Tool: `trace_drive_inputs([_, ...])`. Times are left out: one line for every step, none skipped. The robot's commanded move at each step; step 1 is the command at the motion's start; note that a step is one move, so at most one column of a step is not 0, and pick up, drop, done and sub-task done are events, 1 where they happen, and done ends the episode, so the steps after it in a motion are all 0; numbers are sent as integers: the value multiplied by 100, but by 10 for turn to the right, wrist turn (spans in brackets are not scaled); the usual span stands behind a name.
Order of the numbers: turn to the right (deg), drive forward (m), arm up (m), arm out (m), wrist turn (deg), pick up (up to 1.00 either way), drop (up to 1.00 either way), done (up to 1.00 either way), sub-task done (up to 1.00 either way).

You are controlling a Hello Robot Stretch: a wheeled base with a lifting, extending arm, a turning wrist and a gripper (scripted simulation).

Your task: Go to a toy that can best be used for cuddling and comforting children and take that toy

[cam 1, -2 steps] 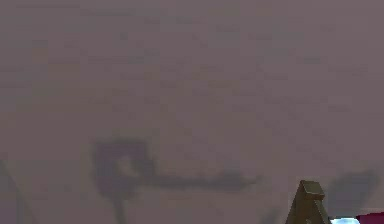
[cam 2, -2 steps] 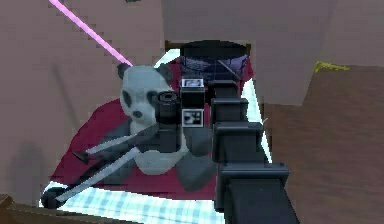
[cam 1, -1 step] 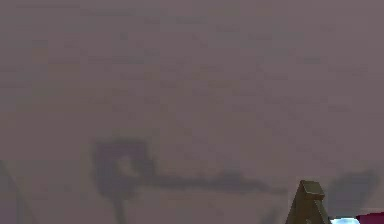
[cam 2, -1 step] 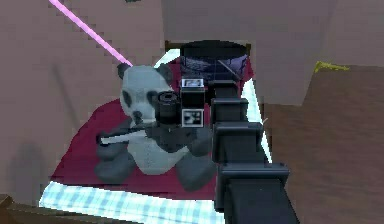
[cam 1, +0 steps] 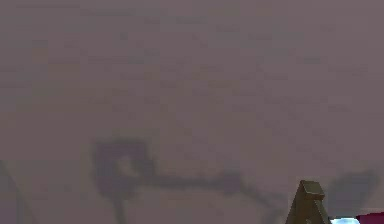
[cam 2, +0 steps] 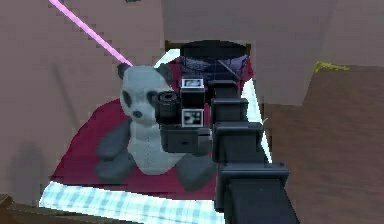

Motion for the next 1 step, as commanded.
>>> trace_drive_inputs([0, 0, 0, 0, 90, 0, 0, 0, 0])
